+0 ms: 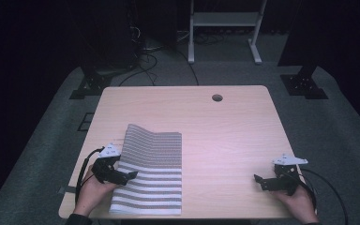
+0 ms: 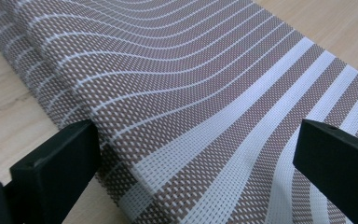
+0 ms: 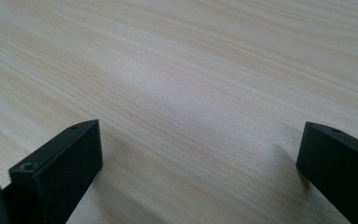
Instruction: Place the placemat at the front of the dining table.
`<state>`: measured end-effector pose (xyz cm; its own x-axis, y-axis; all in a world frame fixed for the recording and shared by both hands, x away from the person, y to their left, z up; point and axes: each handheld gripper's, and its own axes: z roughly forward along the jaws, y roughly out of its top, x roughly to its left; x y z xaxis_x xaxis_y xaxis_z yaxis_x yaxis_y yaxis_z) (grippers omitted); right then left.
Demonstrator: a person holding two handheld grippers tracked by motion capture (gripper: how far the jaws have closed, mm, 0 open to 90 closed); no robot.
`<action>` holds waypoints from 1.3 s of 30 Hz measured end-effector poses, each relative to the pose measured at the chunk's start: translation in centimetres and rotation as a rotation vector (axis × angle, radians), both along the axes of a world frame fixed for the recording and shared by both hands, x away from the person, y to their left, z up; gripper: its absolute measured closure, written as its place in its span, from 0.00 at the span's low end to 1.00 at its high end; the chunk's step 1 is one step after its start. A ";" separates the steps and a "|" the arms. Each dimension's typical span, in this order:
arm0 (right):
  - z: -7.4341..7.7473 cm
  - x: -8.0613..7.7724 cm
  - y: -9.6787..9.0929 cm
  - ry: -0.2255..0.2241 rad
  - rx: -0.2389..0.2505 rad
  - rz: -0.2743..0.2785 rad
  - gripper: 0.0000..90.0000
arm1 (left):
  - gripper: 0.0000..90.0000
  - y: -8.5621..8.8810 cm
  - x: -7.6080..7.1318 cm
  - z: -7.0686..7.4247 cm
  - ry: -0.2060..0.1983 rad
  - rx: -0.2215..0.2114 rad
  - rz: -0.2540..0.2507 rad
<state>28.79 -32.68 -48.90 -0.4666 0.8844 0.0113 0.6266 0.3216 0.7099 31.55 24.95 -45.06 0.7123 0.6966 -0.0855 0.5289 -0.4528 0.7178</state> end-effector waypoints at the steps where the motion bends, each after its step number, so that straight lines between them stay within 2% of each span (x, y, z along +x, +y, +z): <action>1: 0.0 0.0 0.0 0.000 0.000 0.000 0.00 | 0.01 0.0 0.0 0.0 0.000 0.000 0.000; 6: 0.0 0.0 0.0 -0.001 0.000 0.000 0.00 | 0.07 0.1 -0.2 0.2 -0.017 0.013 0.013; 10: 0.0 0.0 0.0 0.000 0.000 0.000 0.00 | 0.16 0.2 -0.4 0.4 -0.041 0.005 0.009; 11: 0.0 0.0 0.0 0.000 0.000 0.000 0.00 | 0.21 0.2 -0.4 0.5 -0.045 0.008 0.009; 16: 0.0 0.0 0.0 0.000 0.000 0.000 0.00 | 0.30 0.2 -0.6 0.9 -0.057 0.027 0.011; 17: 0.0 0.0 0.0 0.000 0.000 0.000 0.00 | 0.38 0.3 -0.6 0.9 -0.055 0.028 0.009; 19: 0.0 0.0 0.0 0.000 0.000 0.000 0.00 | 0.39 0.3 -0.6 1.0 -0.056 0.024 0.010; 26: 0.0 0.0 0.0 0.000 0.000 0.000 0.00 | 0.59 0.5 -0.6 1.4 -0.040 -0.003 0.010; 37: 0.0 0.0 0.0 0.000 0.000 0.000 0.00 | 0.79 0.4 -0.4 1.6 0.002 -0.018 -0.007; 39: 0.0 0.0 0.0 0.000 0.000 0.000 0.00 | 0.86 0.4 -0.4 1.6 0.006 -0.023 -0.008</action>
<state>28.79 -32.68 -48.91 -0.4668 0.8843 0.0108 0.6263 0.3219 0.7100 31.13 25.37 -43.42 0.7173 0.6887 -0.1057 0.5298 -0.4406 0.7247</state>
